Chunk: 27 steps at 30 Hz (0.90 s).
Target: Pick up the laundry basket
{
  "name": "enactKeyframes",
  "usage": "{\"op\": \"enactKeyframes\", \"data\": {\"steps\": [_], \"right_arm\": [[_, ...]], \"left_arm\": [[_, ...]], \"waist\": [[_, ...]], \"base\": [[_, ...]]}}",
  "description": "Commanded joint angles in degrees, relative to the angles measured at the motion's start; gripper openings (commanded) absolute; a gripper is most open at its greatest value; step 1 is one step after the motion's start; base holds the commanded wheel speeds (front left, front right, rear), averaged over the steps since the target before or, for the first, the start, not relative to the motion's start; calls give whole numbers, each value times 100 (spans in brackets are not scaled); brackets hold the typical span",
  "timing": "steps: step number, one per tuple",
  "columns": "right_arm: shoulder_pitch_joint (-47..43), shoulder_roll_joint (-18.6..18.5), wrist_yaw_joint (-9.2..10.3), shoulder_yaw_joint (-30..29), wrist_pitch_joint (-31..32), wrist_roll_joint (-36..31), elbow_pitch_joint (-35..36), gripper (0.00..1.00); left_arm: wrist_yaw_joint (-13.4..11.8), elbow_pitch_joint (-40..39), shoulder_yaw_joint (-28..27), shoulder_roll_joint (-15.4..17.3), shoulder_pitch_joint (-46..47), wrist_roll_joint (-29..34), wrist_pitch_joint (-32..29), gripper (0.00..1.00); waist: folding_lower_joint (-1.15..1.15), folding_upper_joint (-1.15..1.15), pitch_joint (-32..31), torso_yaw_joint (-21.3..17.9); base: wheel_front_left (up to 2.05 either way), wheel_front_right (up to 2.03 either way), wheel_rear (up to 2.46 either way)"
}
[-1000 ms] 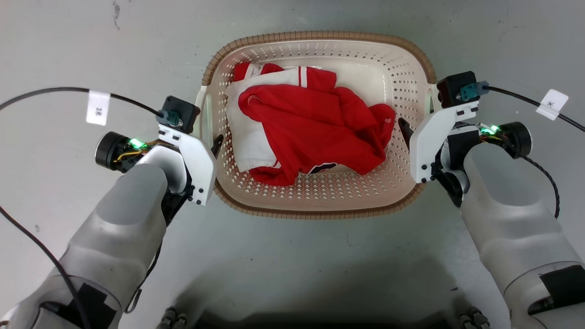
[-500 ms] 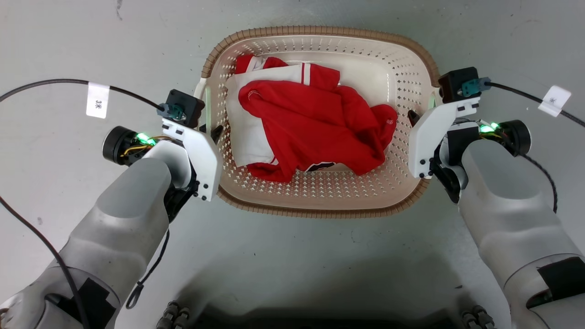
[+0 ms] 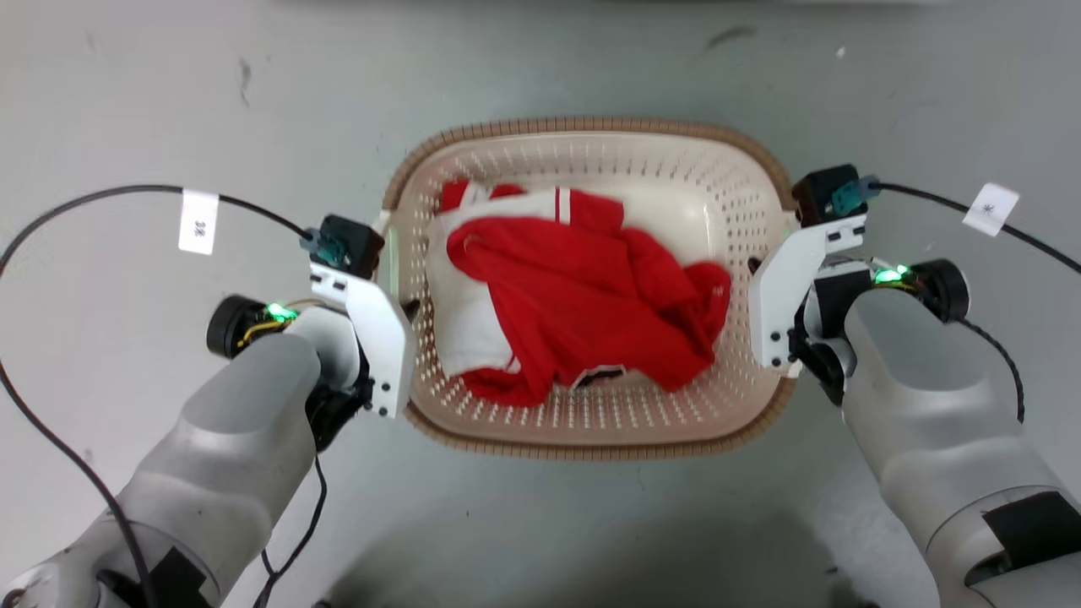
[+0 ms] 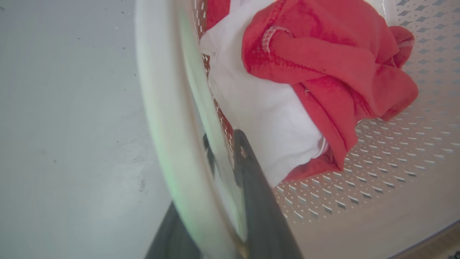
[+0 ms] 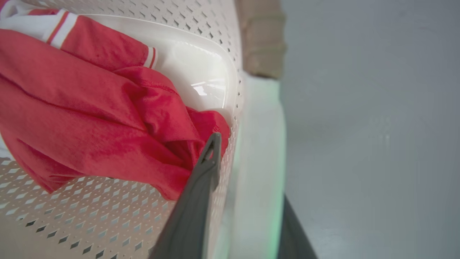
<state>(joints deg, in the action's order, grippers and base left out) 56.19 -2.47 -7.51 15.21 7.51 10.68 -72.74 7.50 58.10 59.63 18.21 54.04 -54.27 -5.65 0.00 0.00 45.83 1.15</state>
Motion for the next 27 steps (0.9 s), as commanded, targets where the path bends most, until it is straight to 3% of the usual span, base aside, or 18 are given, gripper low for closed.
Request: {"op": "enactKeyframes", "data": {"steps": [1, 11, 18, 27], "right_arm": [[-78, -75, 3, 15, 78, -74, -40, 0], [-476, -105, 3, 240, 1495, 39, -122, 0], [-880, -115, 5, 658, 2555, 613, -20, 0], [-1366, -124, 4, 1104, 3237, 1330, 230, 0]], "left_arm": [[-14, 11, 46, 169, -61, -33, -47, 0], [-17, -340, 507, 456, -612, -960, -1028, 0], [-17, -679, 841, 728, -896, -1466, -1676, 0], [-17, -1145, 1177, 1147, -1141, -1911, -2480, 0]], "waist": [[0, 0, -329, -67], [0, 0, -1618, -177], [0, 0, -2549, -197], [0, 0, -3781, -255]], "base": [[0, 0, 0], [0, 0, 0], [0, 0, 0], [0, 0, 0]]}}
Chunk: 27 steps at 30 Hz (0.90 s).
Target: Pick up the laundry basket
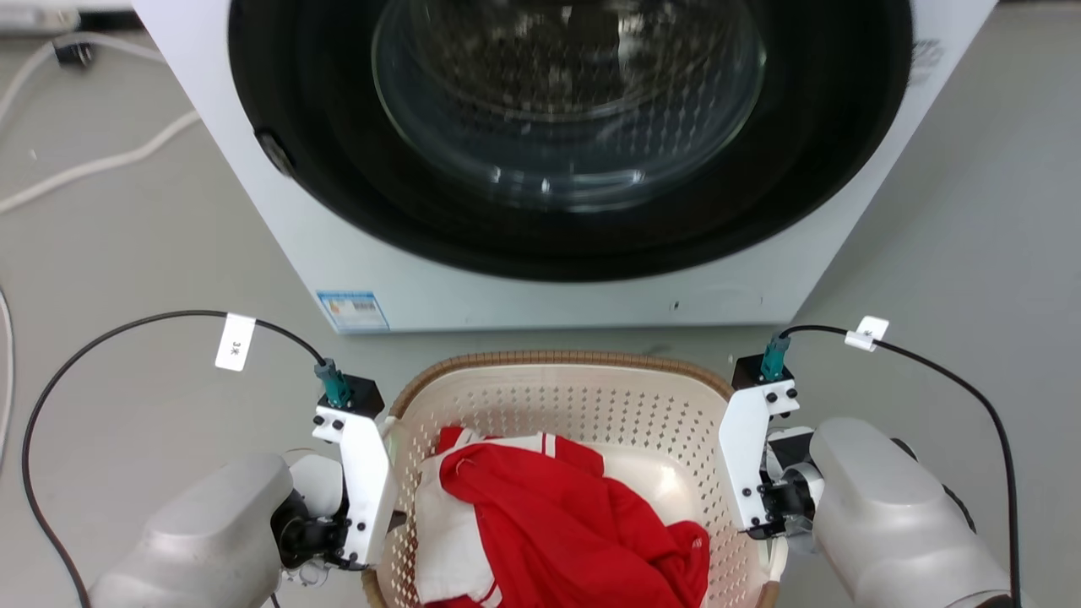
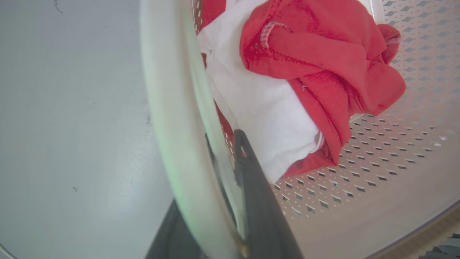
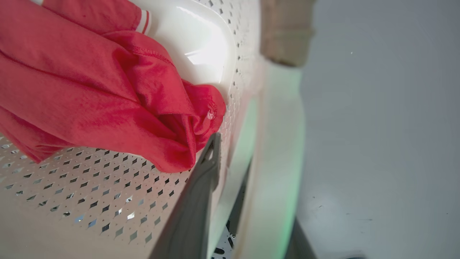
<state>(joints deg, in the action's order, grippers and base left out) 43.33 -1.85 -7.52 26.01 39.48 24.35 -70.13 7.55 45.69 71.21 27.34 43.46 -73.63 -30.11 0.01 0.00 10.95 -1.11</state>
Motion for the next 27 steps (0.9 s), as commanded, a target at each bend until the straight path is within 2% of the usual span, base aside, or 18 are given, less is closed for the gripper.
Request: {"op": "enactKeyframes", "data": {"steps": [1, 9, 18, 27], "right_arm": [[-86, -186, 6, 51, 61, -6, -29, 0], [23, -194, 6, 245, 181, 113, -77, 0], [128, -195, 6, 346, 522, 322, -130, 0], [154, -186, 5, 554, 867, 610, -5, 0]], "left_arm": [[-23, 86, 36, 253, -95, 17, -82, 0], [-23, 19, 99, 308, -75, -162, -295, 0], [-21, -86, 165, 341, -170, -407, -1079, 0], [-18, -90, 176, 273, -188, -503, -1144, 0]], "waist": [[-1, 0, -373, -29], [-1, 0, -848, -1], [-1, 0, -1146, 32], [-1, 0, -1300, 40]], "base": [[0, 0, 0], [0, 0, 0], [0, 0, 0], [0, 0, 0]]}}
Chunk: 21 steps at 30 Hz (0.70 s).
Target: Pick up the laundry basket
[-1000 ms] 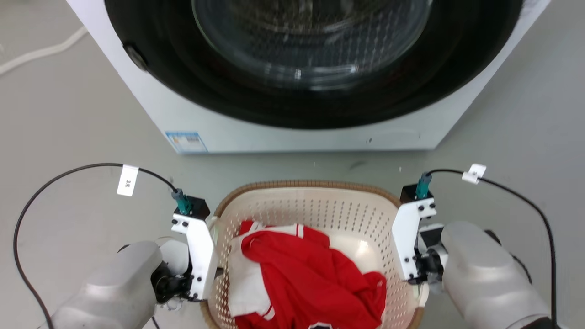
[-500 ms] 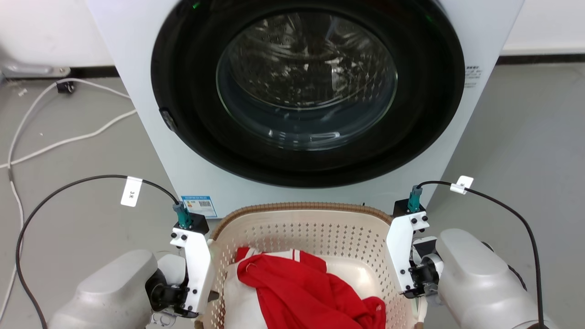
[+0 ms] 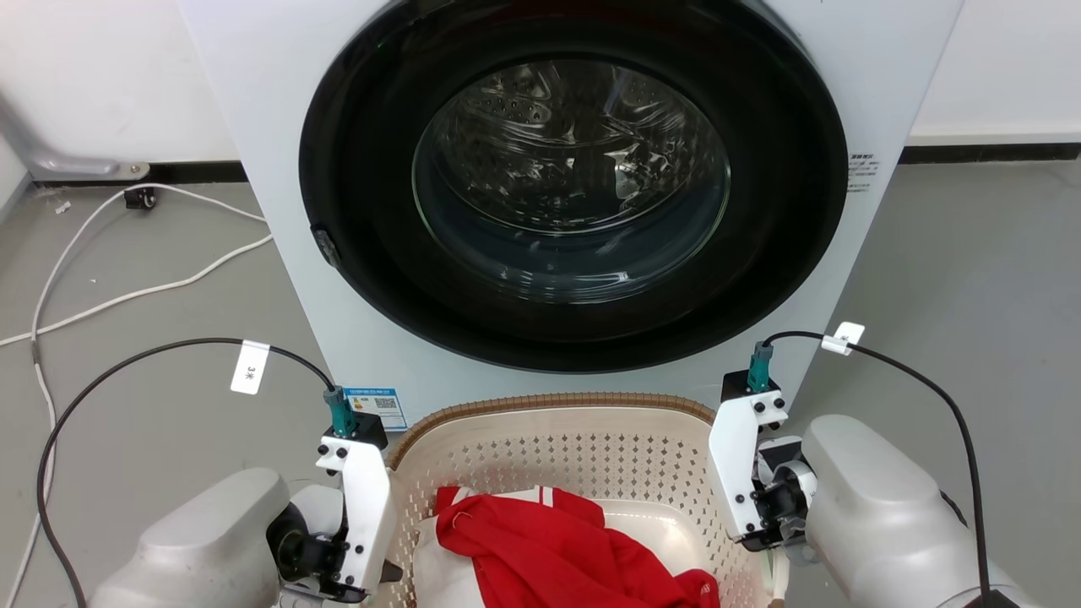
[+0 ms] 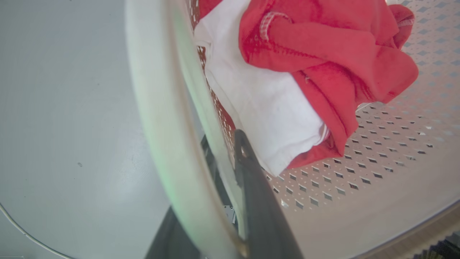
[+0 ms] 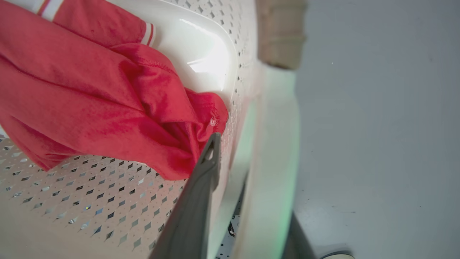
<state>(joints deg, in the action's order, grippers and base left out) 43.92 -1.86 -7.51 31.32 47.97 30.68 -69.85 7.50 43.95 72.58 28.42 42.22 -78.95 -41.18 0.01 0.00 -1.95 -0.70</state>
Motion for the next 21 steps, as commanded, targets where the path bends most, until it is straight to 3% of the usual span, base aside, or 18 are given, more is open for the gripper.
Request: {"op": "enactKeyframes", "data": {"steps": [1, 21], "right_arm": [[112, -185, 4, 33, 29, -18, -51, 0], [115, -182, 3, 216, 62, 182, -162, 0]], "left_arm": [[-13, 86, 41, 169, -54, 28, -51, 0], [-13, 78, 15, 166, -33, -150, -86, 0]], "waist": [[-1, 0, -20, -1], [-1, 0, -15, -25]], "base": [[0, 0, 0], [0, 0, 0]]}}
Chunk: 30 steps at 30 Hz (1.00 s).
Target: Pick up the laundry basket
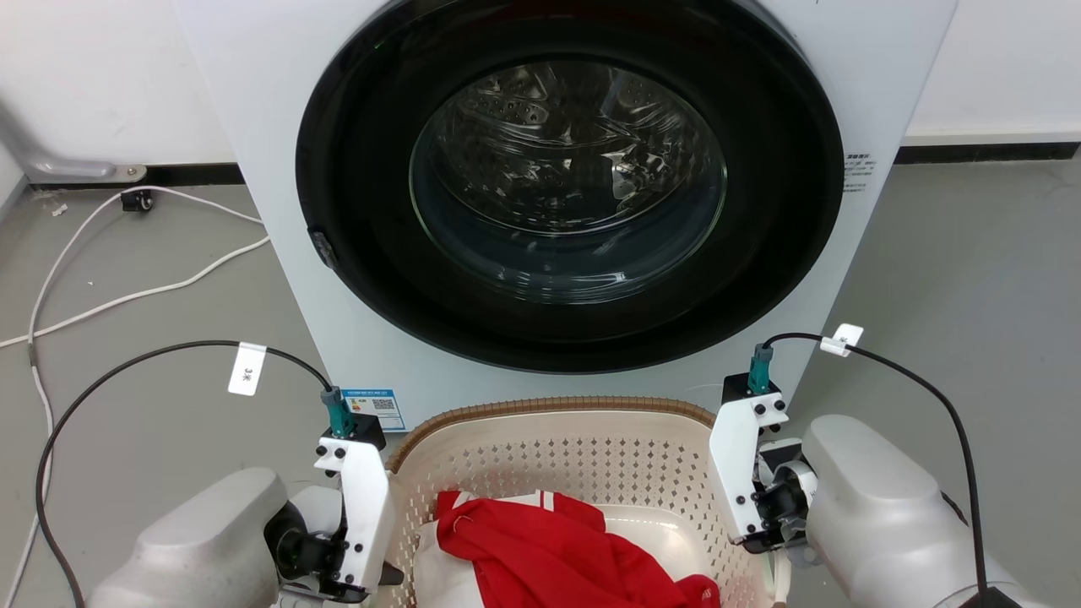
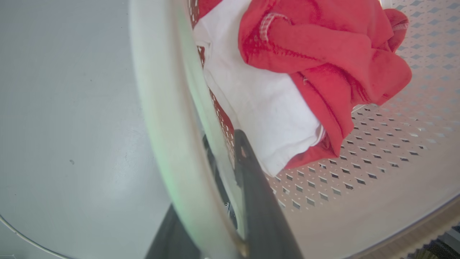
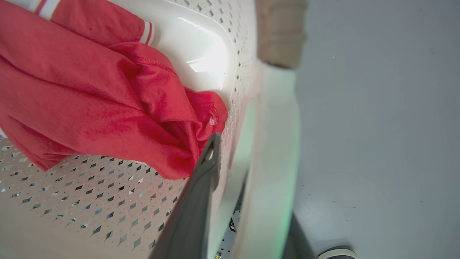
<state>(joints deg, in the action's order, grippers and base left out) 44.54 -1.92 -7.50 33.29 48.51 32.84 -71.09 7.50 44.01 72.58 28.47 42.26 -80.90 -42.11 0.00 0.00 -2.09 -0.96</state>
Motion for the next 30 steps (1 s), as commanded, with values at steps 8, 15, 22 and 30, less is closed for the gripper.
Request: {"op": "enactKeyframes", "data": {"steps": [8, 15, 22, 30], "right_arm": [[49, -176, 3, 96, 28, 49, -67, 0], [61, -176, 3, 148, 12, 92, -104, 0], [100, -178, 3, 165, -1, 96, -164, 0], [100, -179, 3, 212, -44, 152, -180, 0]], "left_arm": [[-13, 91, 33, 145, 23, 46, -101, 0], [-12, 107, 42, 149, 37, 35, -131, 0], [-12, 125, 49, 170, 41, 38, -155, 0], [-12, 154, 55, 142, 12, 17, -156, 0]], "waist": [[0, 0, 6, 12], [0, 0, -3, 3], [0, 0, 2, 4], [0, 0, -6, 15]], "base": [[0, 0, 0], [0, 0, 0], [0, 0, 0], [0, 0, 0]]}}
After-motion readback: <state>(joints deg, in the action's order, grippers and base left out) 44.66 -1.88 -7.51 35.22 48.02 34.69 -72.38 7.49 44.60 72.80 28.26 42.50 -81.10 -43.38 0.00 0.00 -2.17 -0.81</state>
